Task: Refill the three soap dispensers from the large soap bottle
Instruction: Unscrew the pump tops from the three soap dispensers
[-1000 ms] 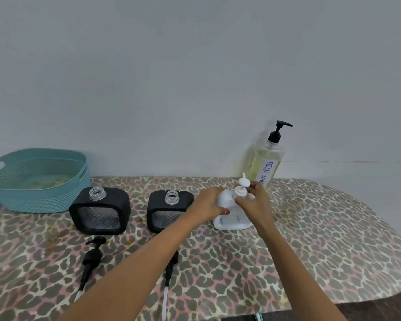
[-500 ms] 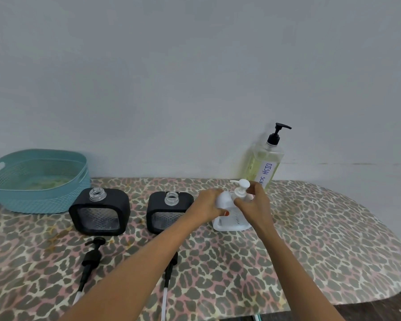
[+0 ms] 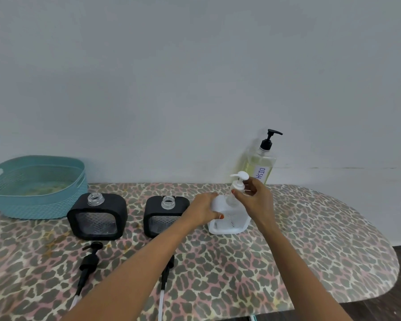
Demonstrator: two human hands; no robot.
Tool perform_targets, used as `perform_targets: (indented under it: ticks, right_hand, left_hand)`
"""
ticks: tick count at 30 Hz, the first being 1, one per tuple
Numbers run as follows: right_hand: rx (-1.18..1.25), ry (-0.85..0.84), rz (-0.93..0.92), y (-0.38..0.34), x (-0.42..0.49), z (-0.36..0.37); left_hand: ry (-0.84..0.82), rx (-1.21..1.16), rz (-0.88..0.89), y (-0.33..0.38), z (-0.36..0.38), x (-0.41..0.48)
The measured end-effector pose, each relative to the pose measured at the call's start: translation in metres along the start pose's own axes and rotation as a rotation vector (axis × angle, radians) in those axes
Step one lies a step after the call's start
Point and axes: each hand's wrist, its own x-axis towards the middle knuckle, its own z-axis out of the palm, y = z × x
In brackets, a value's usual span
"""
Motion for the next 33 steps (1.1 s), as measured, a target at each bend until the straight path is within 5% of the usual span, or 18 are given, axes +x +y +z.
perform_targets:
  ticks: [14, 33]
  right_hand:
    - [0.061, 0.110, -0.107, -0.051, 0.005, -0.046]
    - [-0.370, -0.369, 0.330, 0.044, -0.072, -0.017]
  left_hand:
    - [-0.025, 0.024, -0.033, 0.003, 0.000, -0.001]
    - [-0.003, 0.093, -0.053, 0.012, 0.000, -0.007]
